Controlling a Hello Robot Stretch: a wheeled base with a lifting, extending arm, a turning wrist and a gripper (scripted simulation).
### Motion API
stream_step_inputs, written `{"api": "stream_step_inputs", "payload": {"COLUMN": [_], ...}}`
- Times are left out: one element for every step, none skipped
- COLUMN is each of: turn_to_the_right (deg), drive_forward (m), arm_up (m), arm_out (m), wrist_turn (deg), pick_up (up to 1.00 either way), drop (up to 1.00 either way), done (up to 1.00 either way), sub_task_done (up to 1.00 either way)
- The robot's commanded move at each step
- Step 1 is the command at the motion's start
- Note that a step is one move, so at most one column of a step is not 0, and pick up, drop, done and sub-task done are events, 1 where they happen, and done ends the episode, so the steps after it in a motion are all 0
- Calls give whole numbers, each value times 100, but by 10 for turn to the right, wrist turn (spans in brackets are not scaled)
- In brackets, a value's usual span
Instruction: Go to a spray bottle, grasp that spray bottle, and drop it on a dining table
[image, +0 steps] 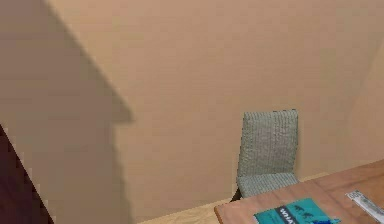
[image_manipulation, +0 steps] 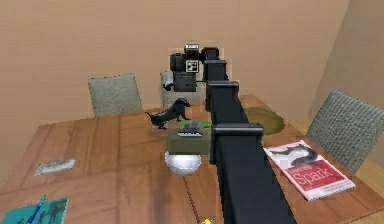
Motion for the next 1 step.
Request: {"api": "stream_step_inputs", "payload": {"turn_to_the_right": [0], "drive_forward": [0], "arm_up": [0], "arm_out": [0], "wrist_turn": [0], "pick_up": [0], "drop": [0], "done": [100], "sub_task_done": [0]}}
